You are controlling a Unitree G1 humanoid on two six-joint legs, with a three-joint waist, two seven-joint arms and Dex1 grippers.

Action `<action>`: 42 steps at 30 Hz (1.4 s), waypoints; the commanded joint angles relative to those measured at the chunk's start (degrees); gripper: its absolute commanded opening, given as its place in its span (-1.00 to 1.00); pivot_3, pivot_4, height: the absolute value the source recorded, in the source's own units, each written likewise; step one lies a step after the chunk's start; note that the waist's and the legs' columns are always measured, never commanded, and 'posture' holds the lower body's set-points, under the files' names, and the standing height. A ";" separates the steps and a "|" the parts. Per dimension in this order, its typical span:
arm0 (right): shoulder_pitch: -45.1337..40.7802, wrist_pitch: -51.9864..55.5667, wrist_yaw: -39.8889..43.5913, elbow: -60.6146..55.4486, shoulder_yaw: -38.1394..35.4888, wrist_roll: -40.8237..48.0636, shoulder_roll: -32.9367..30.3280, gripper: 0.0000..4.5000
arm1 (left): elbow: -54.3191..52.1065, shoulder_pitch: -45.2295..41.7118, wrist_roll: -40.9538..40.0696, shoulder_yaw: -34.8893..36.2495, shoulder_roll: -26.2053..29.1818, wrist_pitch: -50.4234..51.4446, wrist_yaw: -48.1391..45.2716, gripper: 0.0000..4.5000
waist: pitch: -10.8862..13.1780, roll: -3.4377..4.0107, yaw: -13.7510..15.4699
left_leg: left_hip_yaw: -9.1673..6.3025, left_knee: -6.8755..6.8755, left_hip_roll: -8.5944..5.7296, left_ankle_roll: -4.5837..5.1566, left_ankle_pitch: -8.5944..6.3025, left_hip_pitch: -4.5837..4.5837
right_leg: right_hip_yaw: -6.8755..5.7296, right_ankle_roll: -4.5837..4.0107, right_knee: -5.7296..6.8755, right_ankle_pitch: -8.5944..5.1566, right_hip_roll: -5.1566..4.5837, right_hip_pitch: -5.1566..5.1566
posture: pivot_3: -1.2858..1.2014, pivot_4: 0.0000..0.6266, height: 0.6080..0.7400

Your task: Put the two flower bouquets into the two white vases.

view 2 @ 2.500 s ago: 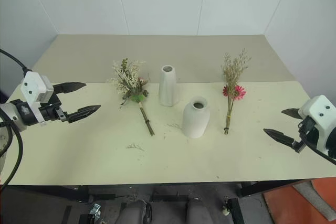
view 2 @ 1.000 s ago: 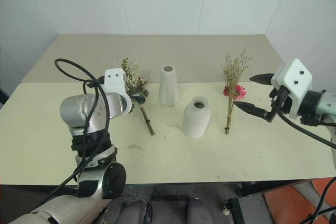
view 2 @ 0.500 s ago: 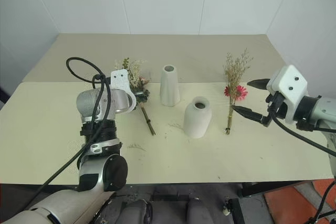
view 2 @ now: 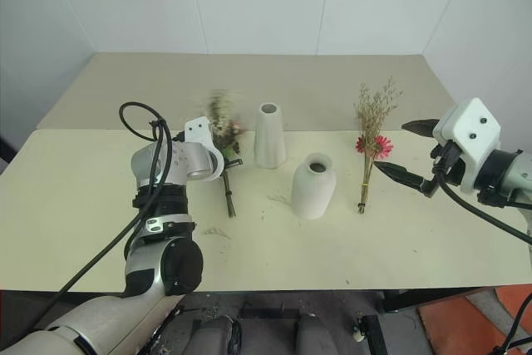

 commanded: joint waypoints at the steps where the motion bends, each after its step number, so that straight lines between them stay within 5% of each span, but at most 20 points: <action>1: 0.19 -1.02 -0.70 -0.08 -3.27 -0.33 -0.94 1.00 | 0.25 -1.24 -1.47 -1.32 -1.42 -4.42 -0.51 -0.94 | 0.00 0.00 0.07 | 0.00 0.00 0.00 0.00 0.00 0.00 | 0.00 0.00 0.00 0.00 0.00 0.00 | 0.03 -0.52 1.00; 7: 1.60 -0.86 -1.23 -0.23 -5.34 -0.73 -1.02 1.00 | -6.34 3.77 1.48 -10.53 1.89 -18.41 -4.62 -0.94 | 0.00 0.00 0.04 | 0.02 -0.04 0.01 -0.03 0.02 0.01 | 0.01 0.00 -0.02 0.00 0.00 -0.01 | 0.03 -0.52 1.00; 10: 2.64 -0.77 -1.38 -0.97 -6.26 -0.64 -0.92 1.00 | -4.54 3.36 0.64 -9.60 7.43 -29.40 -8.82 -0.94 | 0.00 0.00 -0.05 | 0.04 -0.05 0.02 -0.09 0.05 0.02 | 0.03 -0.02 0.01 0.01 0.01 -0.04 | 0.03 -0.52 1.00; 15: 3.40 -0.50 -2.18 -2.23 -6.80 -0.01 -0.32 1.00 | 15.15 -3.12 -0.94 -6.00 17.15 -56.32 -16.44 -0.94 | 0.00 0.01 -0.52 | 0.07 -0.06 0.03 -0.10 0.06 0.07 | 0.07 -0.06 0.06 0.03 0.04 -0.05 | 0.03 -0.52 1.00; 22: 4.53 1.08 -3.18 -5.72 -8.76 3.03 1.48 1.00 | 36.01 -13.20 -17.31 6.60 18.55 -78.71 -34.81 -0.94 | 0.00 0.00 0.87 | 0.02 0.03 -0.01 -0.06 0.04 -0.28 | -0.20 0.03 -0.15 0.07 -0.08 -0.10 | 0.03 -0.52 1.00; 32: 10.08 2.30 -6.09 -11.89 -12.82 4.46 4.81 1.00 | 47.69 -21.75 -28.80 13.39 16.38 -81.08 -46.50 -0.94 | 0.00 -0.01 0.57 | 0.00 0.07 -0.04 -0.02 0.03 -0.46 | -0.20 0.14 -0.10 0.14 -0.08 -0.24 | 0.03 -0.52 1.00; 42: 14.42 3.29 -8.89 -15.97 -17.36 5.47 7.03 1.00 | 48.68 -23.37 -26.46 7.70 13.28 -80.14 -54.56 -0.94 | 0.00 -0.01 0.38 | 0.00 0.09 -0.02 -0.01 0.03 -0.44 | -0.16 0.14 -0.11 0.14 -0.02 -0.24 | 0.03 -0.52 1.00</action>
